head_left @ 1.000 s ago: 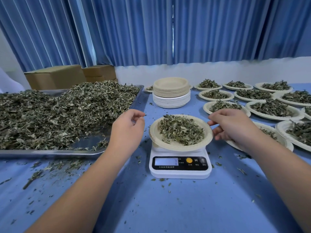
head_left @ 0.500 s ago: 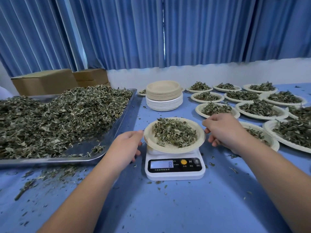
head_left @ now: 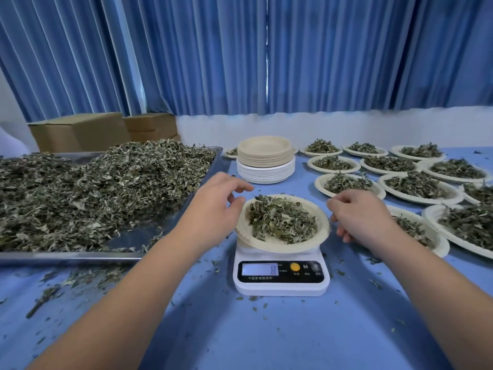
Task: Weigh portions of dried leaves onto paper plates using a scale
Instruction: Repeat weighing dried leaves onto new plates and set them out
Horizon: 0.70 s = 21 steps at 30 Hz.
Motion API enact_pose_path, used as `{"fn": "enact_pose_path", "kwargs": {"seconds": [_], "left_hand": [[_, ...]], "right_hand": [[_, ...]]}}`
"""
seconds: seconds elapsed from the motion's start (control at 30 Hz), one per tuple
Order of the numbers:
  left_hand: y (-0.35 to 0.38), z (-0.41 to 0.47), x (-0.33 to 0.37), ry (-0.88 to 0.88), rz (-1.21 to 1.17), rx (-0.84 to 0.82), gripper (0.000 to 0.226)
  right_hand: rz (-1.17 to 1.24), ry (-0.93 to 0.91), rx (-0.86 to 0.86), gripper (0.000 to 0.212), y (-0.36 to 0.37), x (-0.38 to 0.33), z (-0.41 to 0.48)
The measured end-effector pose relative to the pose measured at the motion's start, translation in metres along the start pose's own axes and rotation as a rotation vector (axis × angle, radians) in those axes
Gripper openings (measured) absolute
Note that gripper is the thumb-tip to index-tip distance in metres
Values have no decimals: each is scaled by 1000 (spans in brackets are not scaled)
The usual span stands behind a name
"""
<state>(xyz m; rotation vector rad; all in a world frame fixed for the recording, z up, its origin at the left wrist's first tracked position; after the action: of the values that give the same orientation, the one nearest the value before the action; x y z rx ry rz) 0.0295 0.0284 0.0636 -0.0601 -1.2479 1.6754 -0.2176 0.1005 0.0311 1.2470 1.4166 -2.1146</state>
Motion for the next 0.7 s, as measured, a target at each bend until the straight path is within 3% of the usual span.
{"fn": "enact_pose_path", "kwargs": {"seconds": [0.2,0.33,0.47,0.7], "left_hand": [[15,39,20,30,205,-374,28],[24,54,25,11,265,-530,30],[27,61,26,-16,246,-595,26],[23,60,26,-13,144,-516,14]], "right_hand": [[-3,-27,-8,17,-2,0,2],[6,-30,-11,16,-4,2,3],[-21,-45,-13,15,-5,0,2],[-45,-63,-16,17,-7,-3,-2]]}}
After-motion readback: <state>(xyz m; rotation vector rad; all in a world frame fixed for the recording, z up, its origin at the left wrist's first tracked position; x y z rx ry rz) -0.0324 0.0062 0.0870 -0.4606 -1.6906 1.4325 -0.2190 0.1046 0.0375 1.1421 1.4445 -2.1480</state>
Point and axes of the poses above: each hand's wrist, its own z-axis towards the middle knuckle, its own y-axis out of the palm, x = y × z, the point moved 3 cm from there along z, towards the middle knuckle, and after that the axes turned 6 degrees about -x, right-handed, at the moved point
